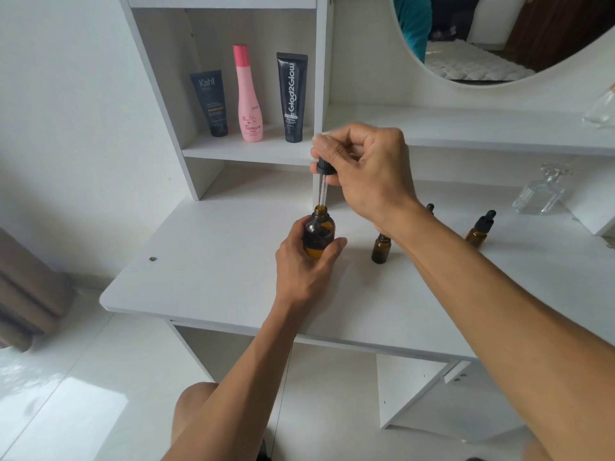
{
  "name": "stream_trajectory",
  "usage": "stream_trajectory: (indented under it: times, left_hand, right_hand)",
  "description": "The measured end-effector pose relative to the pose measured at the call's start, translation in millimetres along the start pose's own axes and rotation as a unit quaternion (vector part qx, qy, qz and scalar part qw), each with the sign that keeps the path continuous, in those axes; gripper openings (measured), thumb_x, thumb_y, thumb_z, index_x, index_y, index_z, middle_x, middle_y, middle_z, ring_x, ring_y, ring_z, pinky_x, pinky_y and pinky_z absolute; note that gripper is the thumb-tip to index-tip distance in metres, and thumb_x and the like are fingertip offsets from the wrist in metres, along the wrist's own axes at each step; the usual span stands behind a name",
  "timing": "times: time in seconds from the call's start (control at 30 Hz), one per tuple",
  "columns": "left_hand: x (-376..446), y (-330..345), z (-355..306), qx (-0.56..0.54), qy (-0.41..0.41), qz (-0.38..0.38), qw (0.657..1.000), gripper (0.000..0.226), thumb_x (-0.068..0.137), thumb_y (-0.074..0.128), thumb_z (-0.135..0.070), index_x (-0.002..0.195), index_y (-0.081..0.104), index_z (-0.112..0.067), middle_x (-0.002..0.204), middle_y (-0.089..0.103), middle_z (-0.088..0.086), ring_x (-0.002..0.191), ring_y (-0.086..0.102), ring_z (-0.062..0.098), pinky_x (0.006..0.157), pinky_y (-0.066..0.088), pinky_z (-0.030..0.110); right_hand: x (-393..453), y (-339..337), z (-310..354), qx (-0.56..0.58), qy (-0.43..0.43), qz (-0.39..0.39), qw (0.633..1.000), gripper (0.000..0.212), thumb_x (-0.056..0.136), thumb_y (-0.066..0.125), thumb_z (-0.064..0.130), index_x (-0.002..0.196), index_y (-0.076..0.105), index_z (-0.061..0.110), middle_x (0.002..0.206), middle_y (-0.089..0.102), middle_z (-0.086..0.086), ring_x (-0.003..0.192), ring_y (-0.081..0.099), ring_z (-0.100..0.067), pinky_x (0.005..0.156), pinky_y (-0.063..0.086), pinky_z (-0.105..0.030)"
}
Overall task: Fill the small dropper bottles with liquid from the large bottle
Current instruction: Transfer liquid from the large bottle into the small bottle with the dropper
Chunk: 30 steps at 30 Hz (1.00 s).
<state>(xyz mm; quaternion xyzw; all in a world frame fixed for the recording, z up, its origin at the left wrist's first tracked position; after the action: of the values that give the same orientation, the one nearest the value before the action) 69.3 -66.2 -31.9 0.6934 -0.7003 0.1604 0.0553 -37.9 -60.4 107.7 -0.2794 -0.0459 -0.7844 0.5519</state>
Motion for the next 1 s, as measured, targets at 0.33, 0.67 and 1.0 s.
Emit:
stream_trajectory:
  times: [0.33,0.67,1.0]
  left_hand:
    - [1,1,3,0.000,-0.003,0.009,1.000,0.039,0.081,0.079,-0.035,0.115,0.065,-0.023,0.090,0.074,-0.005,0.073,0.067,0.017,0.076,0.059,0.043]
    - [0,0,3,-0.005,-0.012,0.010,1.000,0.038,0.082,0.080,-0.033,0.115,0.065,-0.022,0.091,0.075,-0.005,0.075,0.069,0.017,0.078,0.060,0.047]
    - [0,-1,0,0.009,0.000,0.006,1.000,0.038,0.081,0.079,-0.036,0.115,0.065,-0.023,0.087,0.073,-0.008,0.073,0.067,0.015,0.077,0.059,0.047]
  right_hand:
    - [-13,9,-22,-0.023,0.015,0.024,0.999,0.024,0.092,0.072,0.030,0.084,0.075,0.008,0.077,0.077,-0.007,0.075,0.076,-0.023,0.074,0.062,-0.049]
    - [-18,10,-25,-0.017,0.023,0.025,0.999,0.023,0.092,0.072,0.028,0.085,0.075,0.006,0.077,0.076,-0.008,0.074,0.076,-0.021,0.076,0.062,-0.049]
    - [-16,6,-14,0.008,0.035,0.013,0.999,0.018,0.090,0.075,0.027,0.088,0.075,0.009,0.077,0.076,-0.007,0.073,0.076,-0.018,0.074,0.062,-0.047]
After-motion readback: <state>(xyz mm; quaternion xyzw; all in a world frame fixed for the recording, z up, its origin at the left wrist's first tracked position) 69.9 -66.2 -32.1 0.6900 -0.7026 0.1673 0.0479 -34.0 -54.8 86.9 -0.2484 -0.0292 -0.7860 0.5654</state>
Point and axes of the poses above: each hand's wrist, its own x-axis towards the middle knuckle, its own y-axis out of the palm, z = x × y, the point moved 2 cm from there along x, towards the middle knuckle
